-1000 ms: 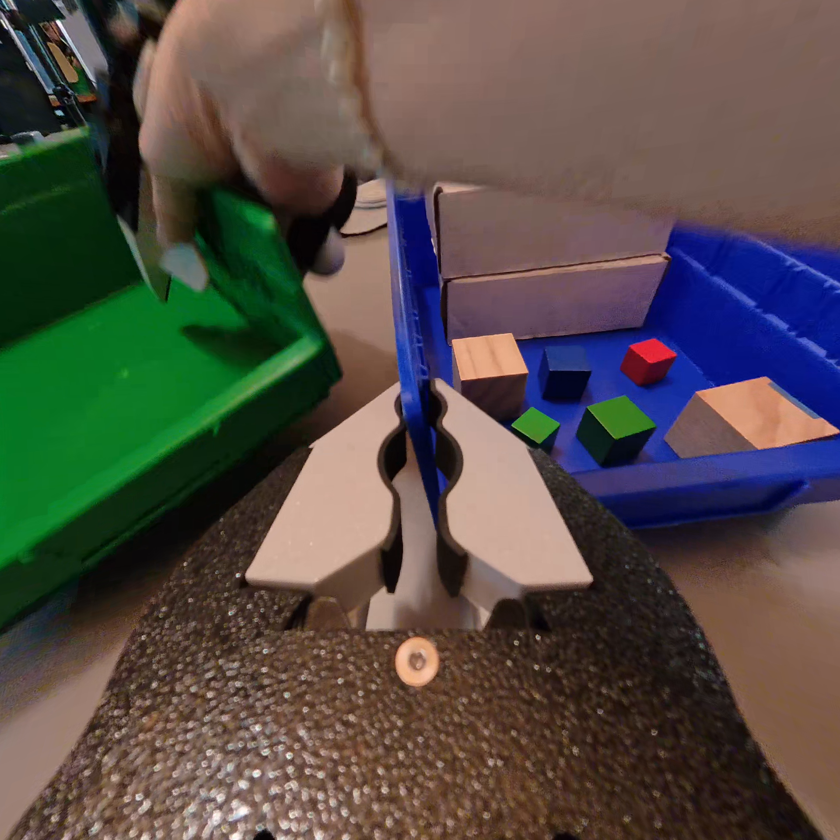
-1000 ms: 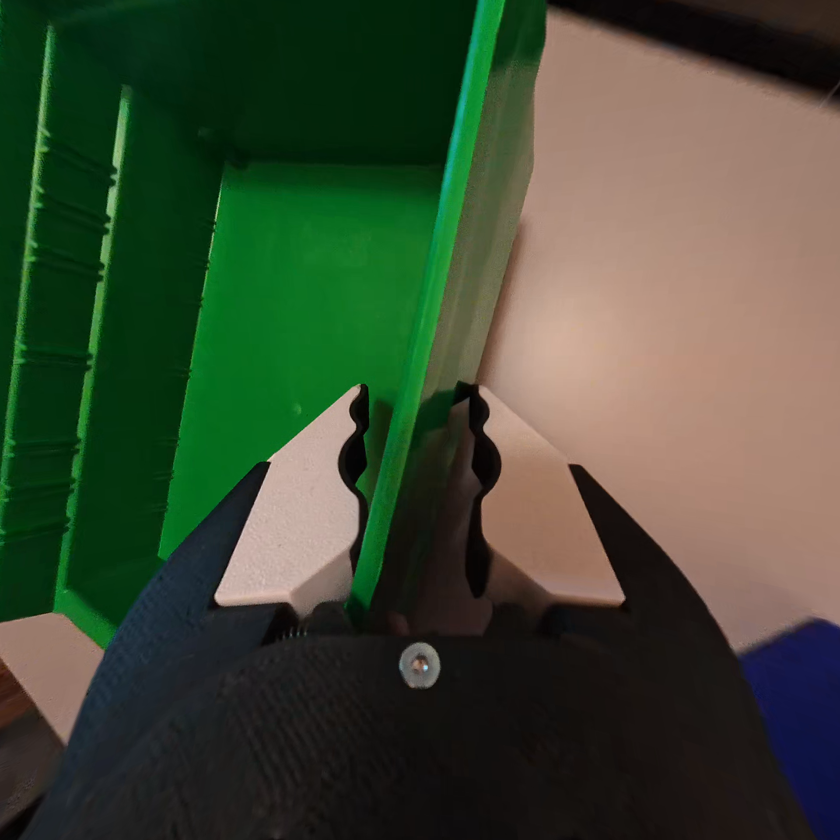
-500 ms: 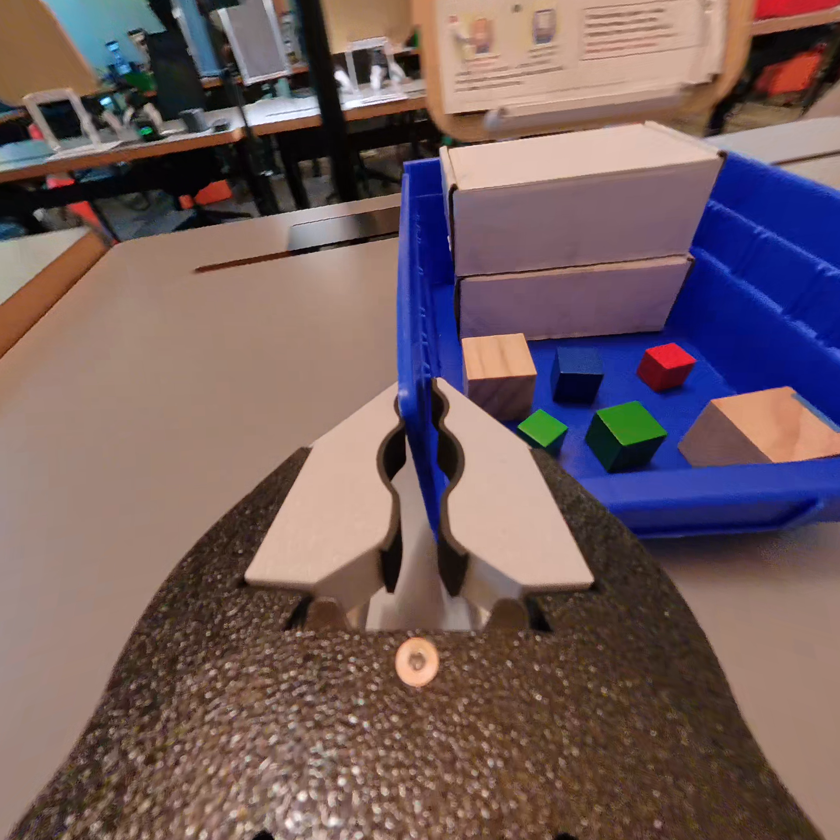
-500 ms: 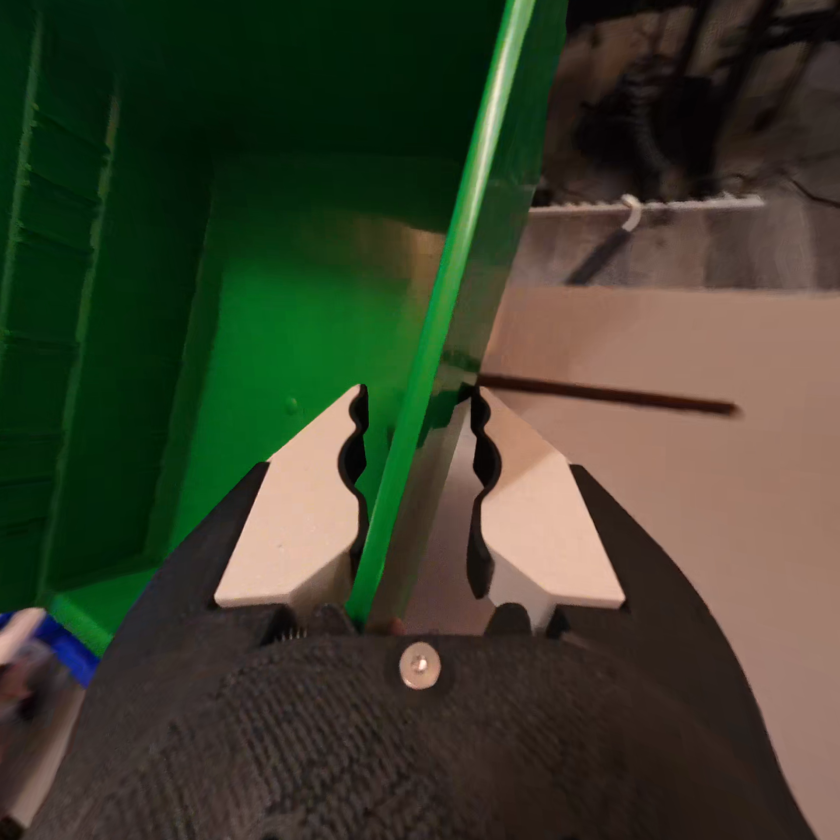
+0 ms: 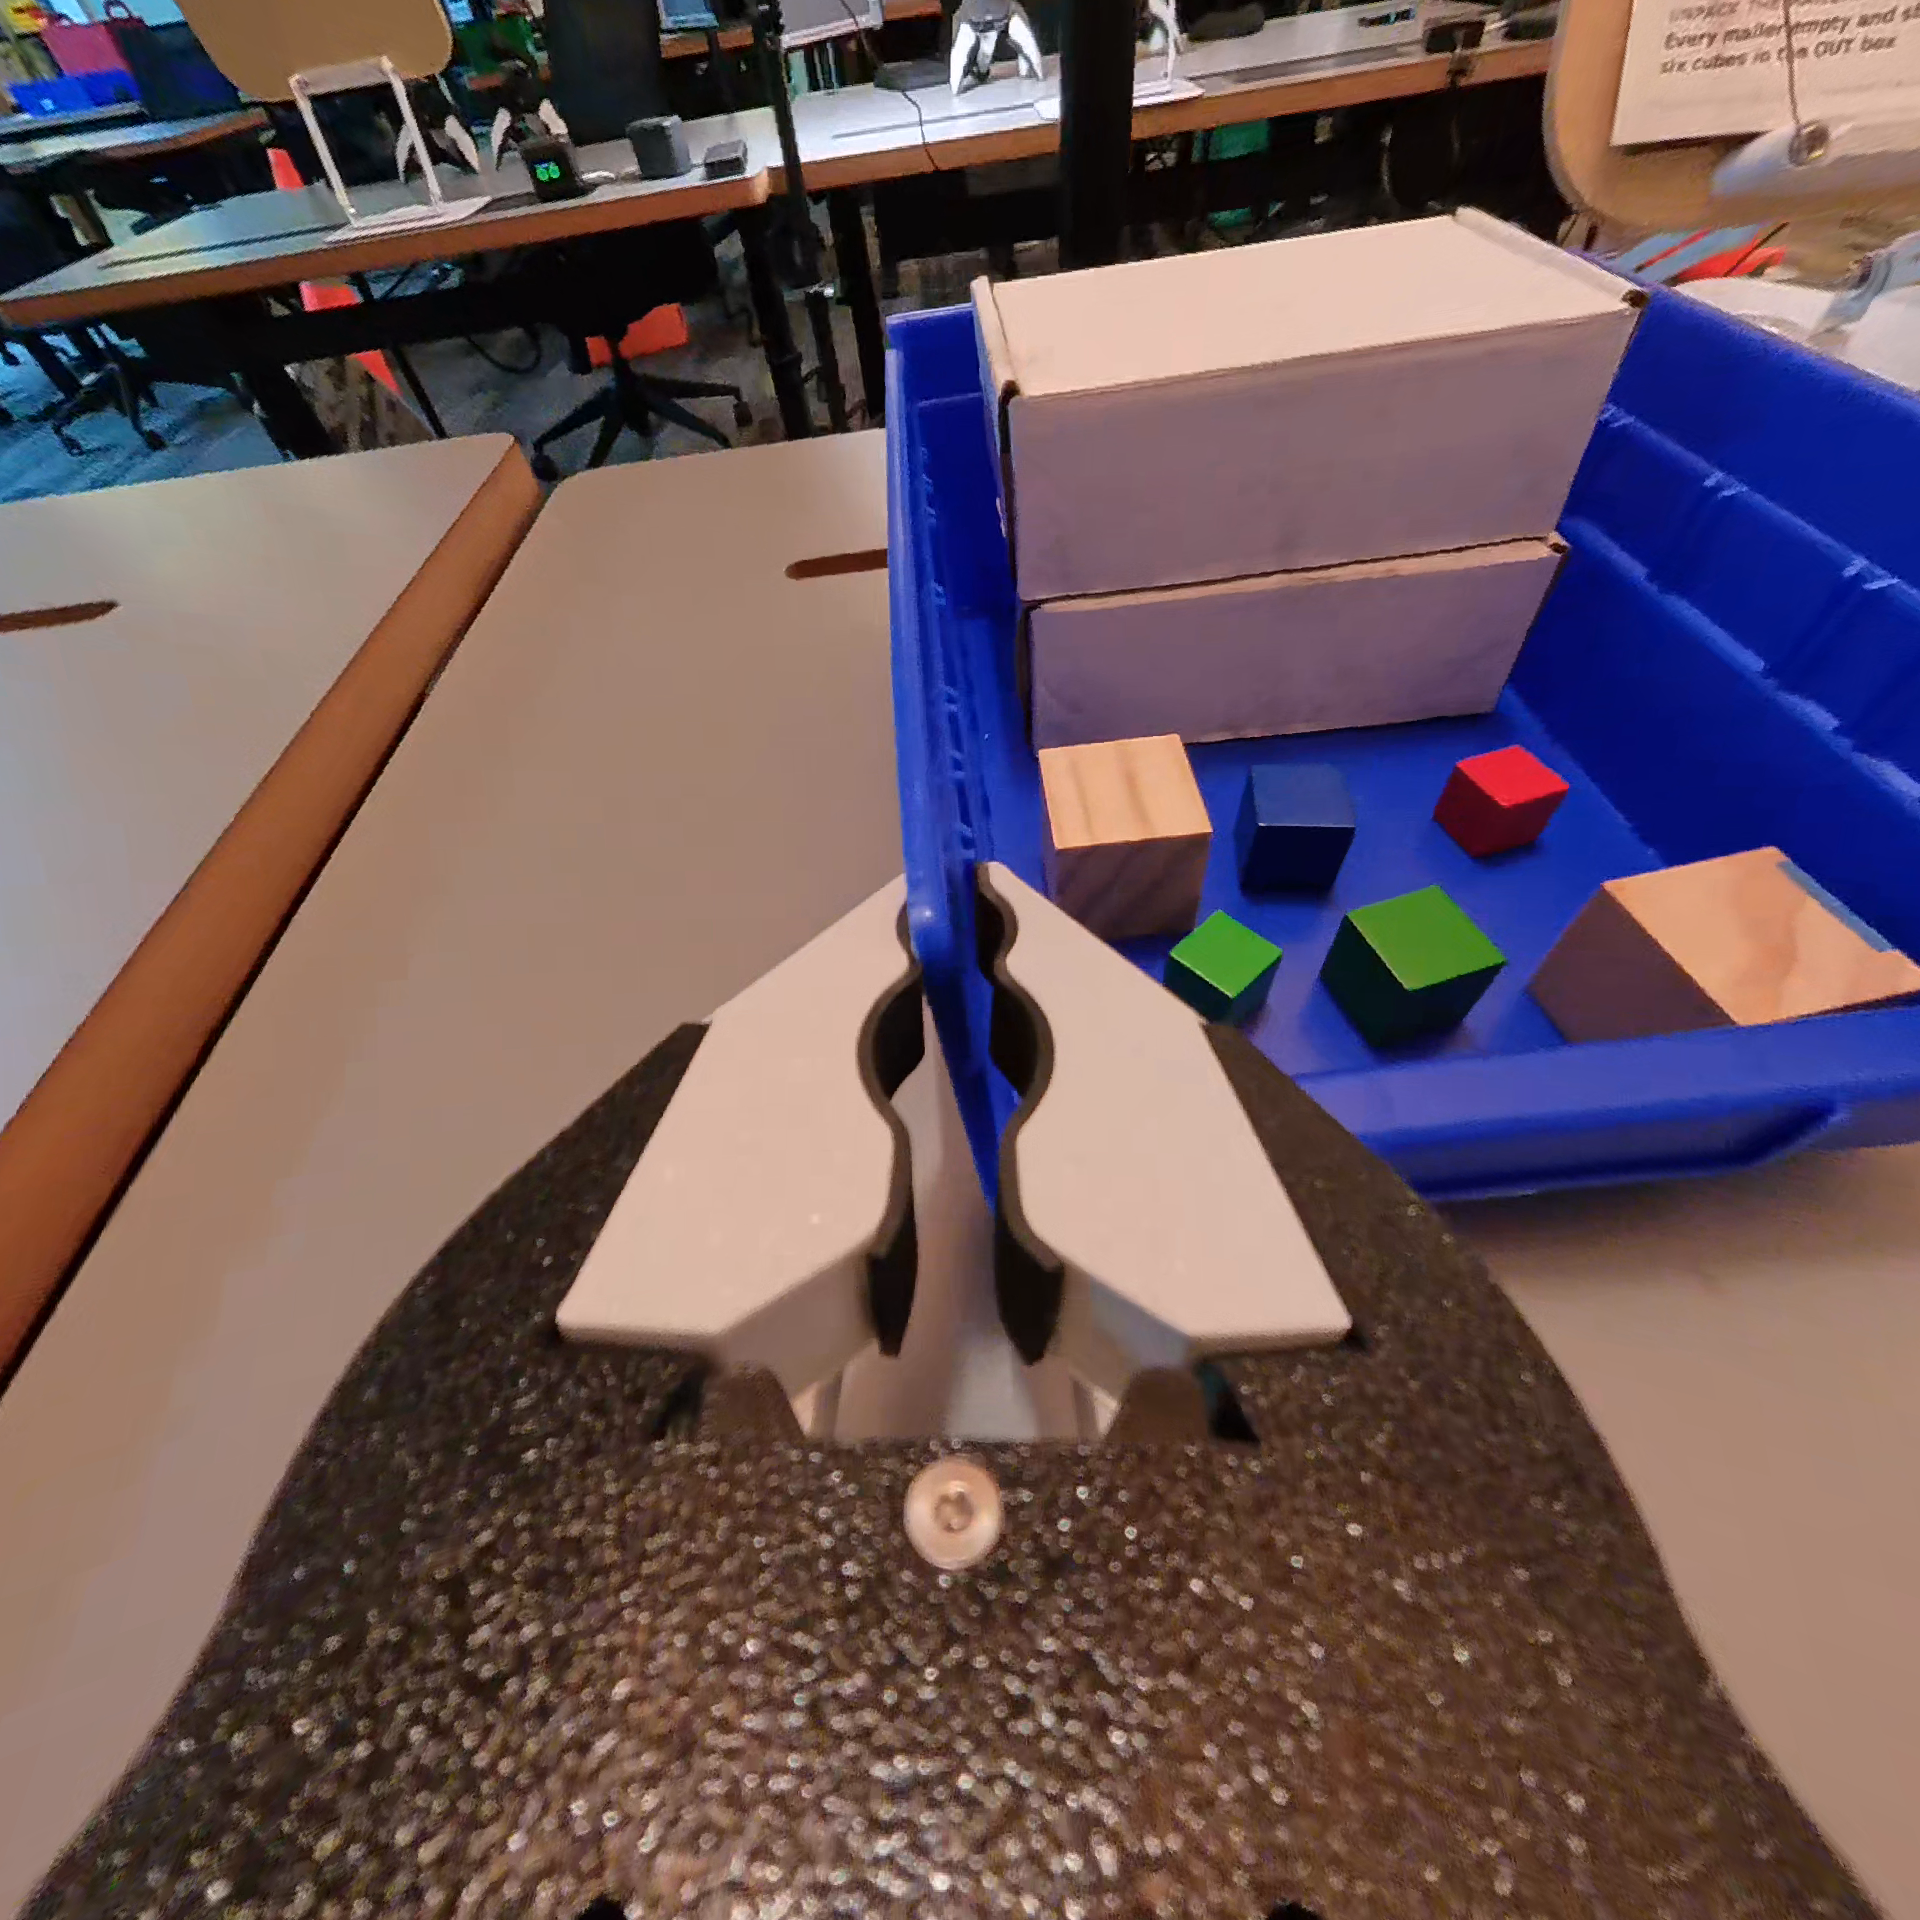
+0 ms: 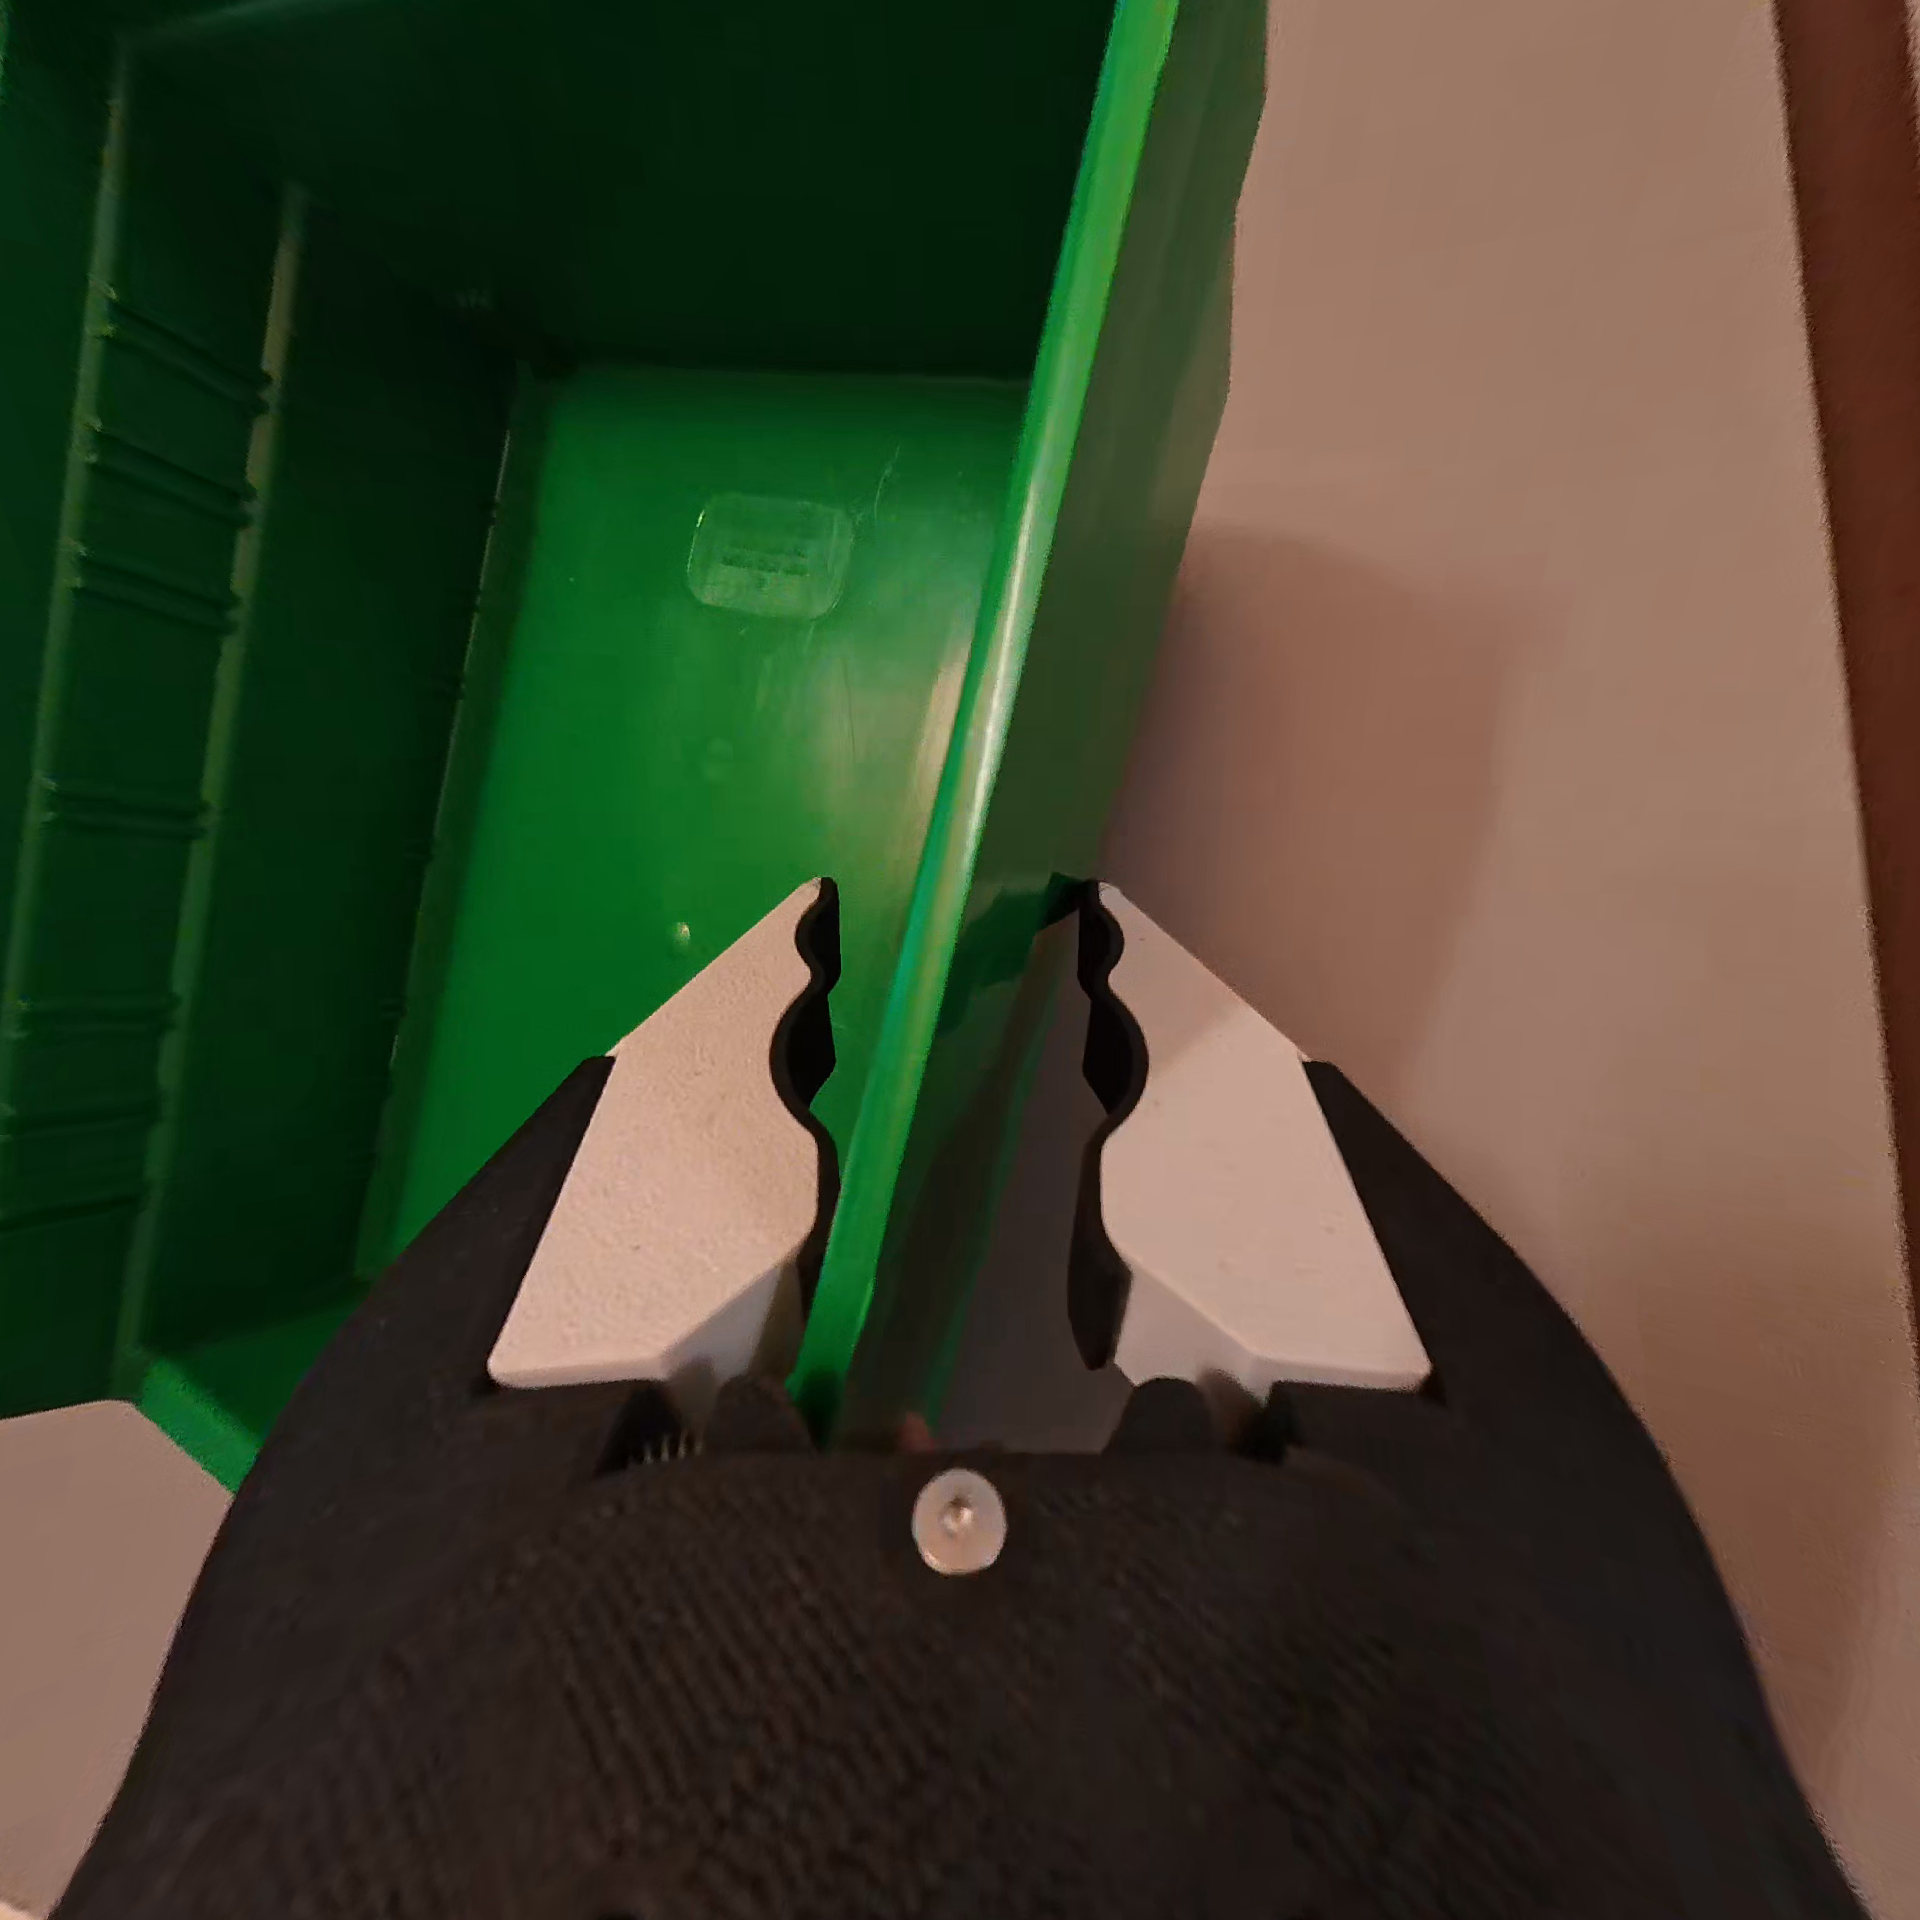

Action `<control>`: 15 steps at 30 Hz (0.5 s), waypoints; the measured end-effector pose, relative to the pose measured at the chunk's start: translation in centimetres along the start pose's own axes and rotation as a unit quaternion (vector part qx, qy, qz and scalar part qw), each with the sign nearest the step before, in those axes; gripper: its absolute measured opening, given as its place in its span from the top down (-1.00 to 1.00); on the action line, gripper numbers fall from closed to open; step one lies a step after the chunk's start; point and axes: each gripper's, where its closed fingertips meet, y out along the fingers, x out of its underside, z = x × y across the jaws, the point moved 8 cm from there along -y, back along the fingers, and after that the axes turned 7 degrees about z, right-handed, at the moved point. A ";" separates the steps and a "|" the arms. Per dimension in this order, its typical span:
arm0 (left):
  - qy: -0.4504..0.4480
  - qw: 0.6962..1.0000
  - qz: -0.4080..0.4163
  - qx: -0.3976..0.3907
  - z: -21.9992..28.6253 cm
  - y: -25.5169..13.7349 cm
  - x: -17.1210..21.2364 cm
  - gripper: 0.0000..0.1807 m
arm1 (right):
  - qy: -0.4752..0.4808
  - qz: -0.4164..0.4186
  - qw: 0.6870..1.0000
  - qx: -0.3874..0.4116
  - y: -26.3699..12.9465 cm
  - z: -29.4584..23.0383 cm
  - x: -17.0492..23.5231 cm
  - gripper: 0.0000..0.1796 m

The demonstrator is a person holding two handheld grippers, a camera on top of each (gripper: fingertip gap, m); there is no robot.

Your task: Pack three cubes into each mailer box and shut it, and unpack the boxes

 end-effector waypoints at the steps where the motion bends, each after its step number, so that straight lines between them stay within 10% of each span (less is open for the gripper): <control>1: 0.006 1.000 0.001 0.004 -0.4 0.7 -0.1 0.97 | 0.006 -0.004 1.000 -0.005 0.6 0.1 -0.1 0.49; 12: 0.015 0.999 -0.018 0.042 -3.0 4.1 -0.7 0.97 | -0.010 0.013 0.999 -0.041 6.3 -1.6 -3.2 0.49; 15: 0.076 0.995 -0.057 0.043 -3.1 3.8 -1.3 0.73 | -0.023 0.043 0.998 -0.040 5.3 -1.7 -4.3 0.05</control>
